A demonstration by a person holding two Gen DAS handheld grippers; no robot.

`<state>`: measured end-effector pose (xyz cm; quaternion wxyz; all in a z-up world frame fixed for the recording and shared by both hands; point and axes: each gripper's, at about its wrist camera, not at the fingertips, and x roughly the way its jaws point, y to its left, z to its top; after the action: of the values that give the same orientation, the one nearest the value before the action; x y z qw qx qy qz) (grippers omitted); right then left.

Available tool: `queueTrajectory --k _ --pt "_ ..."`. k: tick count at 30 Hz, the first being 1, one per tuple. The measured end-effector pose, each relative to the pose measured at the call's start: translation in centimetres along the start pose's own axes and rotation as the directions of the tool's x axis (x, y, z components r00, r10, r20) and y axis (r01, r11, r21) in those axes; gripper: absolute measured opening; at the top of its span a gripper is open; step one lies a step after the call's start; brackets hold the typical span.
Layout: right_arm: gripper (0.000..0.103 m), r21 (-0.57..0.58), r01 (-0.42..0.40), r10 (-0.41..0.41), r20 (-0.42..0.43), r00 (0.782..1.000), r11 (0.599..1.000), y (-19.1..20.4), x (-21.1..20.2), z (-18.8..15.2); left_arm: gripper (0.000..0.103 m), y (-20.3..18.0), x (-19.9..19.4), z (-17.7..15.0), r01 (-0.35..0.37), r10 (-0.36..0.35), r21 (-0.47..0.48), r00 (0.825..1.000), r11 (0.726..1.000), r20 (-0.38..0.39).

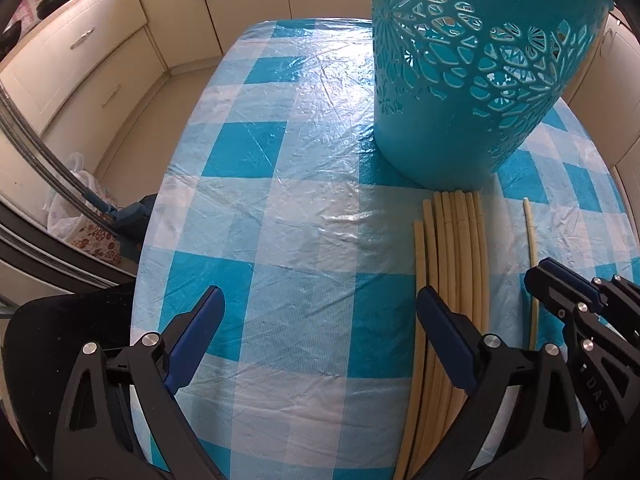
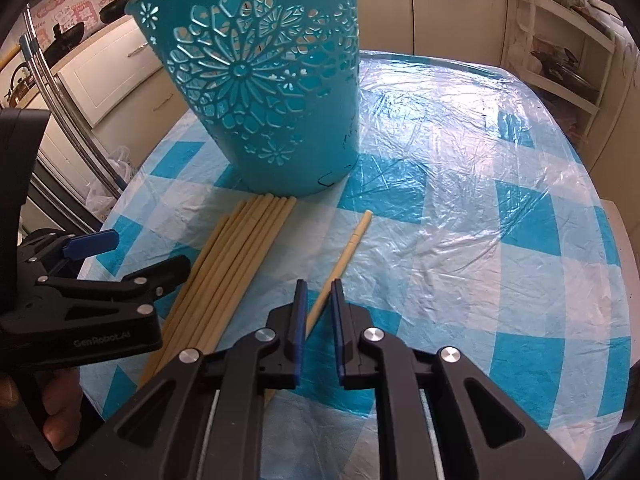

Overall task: Organize utensils
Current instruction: 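Close the left tool on a single wooden chopstick, then lift the chopstick over the teal basket and open the left tool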

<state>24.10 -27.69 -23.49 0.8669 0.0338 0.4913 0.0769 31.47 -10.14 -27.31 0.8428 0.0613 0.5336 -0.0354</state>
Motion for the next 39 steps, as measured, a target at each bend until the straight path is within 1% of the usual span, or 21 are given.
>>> queueTrajectory --k 9,11,13,14,16,17,19,21,23,24,25,26,27,28,30,33,35,39 --pt "0.014 0.011 -0.019 0.019 0.012 1.000 1.000 -0.2 0.0 -0.2 0.092 -0.6 -0.3 0.2 0.015 -0.015 0.011 1.000 1.000 0.004" --pt "0.014 0.009 -0.017 0.017 0.014 1.000 1.000 -0.2 0.0 -0.1 0.092 -0.8 -0.2 0.2 0.009 -0.009 0.019 1.000 1.000 0.005" --pt "0.014 0.009 -0.018 0.018 0.014 1.000 1.000 -0.1 0.0 -0.2 0.091 -0.7 0.2 0.2 0.004 -0.004 0.019 1.000 1.000 -0.004" --pt "0.014 0.009 -0.019 0.018 0.014 1.000 1.000 -0.1 0.0 -0.2 0.088 -0.7 0.4 0.3 0.004 -0.004 0.018 1.000 1.000 -0.011" --pt "0.014 0.009 -0.018 0.018 0.013 1.000 1.000 -0.1 0.1 -0.2 0.088 -0.8 0.5 0.3 0.003 -0.003 0.014 1.000 1.000 -0.011" --pt "0.014 0.007 -0.018 0.017 0.013 1.000 1.000 -0.1 0.1 -0.1 0.086 -0.9 0.6 0.4 0.004 -0.004 0.015 1.000 1.000 -0.009" --pt "0.014 0.007 -0.017 0.017 0.011 1.000 1.000 -0.1 0.2 0.1 0.081 -1.0 0.6 0.5 0.014 -0.014 0.016 1.000 1.000 -0.003" --pt "0.014 0.006 -0.015 0.015 0.007 1.000 1.000 -0.1 0.4 0.4 0.072 -1.1 0.6 0.7 0.041 -0.041 0.017 0.999 0.999 0.001" --pt "0.014 0.006 -0.013 0.013 0.003 1.000 1.000 -0.1 0.6 0.6 0.058 -1.2 0.6 1.1 0.060 -0.060 0.021 0.998 0.998 0.002" --pt "0.014 0.006 -0.014 0.014 0.002 1.000 1.000 0.0 0.7 0.8 0.054 -1.4 0.6 1.3 0.065 -0.065 0.029 0.998 0.997 0.004" --pt "0.014 0.004 -0.016 0.016 0.001 1.000 1.000 0.0 0.8 0.9 0.043 -1.6 0.5 1.4 0.076 -0.077 0.043 0.997 0.996 0.006" --pt "0.014 0.001 -0.016 0.016 0.002 1.000 1.000 0.0 0.9 1.0 0.029 -1.8 0.5 1.6 0.081 -0.081 0.055 0.997 0.995 0.007" --pt "0.014 -0.002 -0.018 0.018 0.003 1.000 1.000 -0.1 0.9 1.1 0.012 -1.8 0.5 1.7 0.089 -0.089 0.063 0.996 0.994 0.006" --pt "0.014 0.001 -0.022 0.022 0.004 1.000 1.000 -0.2 0.9 1.1 0.006 -1.9 0.5 2.0 0.108 -0.107 0.069 0.994 0.992 -0.005" --pt "0.014 0.010 -0.034 0.034 0.008 0.999 0.999 -0.5 0.8 1.0 0.005 -1.6 0.5 2.4 0.124 -0.123 0.066 0.992 0.990 -0.023" --pt "0.014 0.037 -0.059 0.058 0.016 0.998 0.998 -1.1 0.7 0.8 0.005 -0.1 -0.7 2.5 0.139 -0.139 0.040 0.990 0.989 0.002" --pt "0.014 0.057 -0.076 0.075 0.023 0.997 0.995 -1.6 0.6 0.7 0.005 1.8 -2.7 2.7 0.168 -0.168 0.004 0.985 0.986 0.046" --pt "0.014 0.076 -0.095 0.092 0.038 0.995 0.993 -2.1 0.6 0.6 0.005 4.8 -7.0 3.4 0.242 -0.235 -0.039 0.963 0.970 0.136"
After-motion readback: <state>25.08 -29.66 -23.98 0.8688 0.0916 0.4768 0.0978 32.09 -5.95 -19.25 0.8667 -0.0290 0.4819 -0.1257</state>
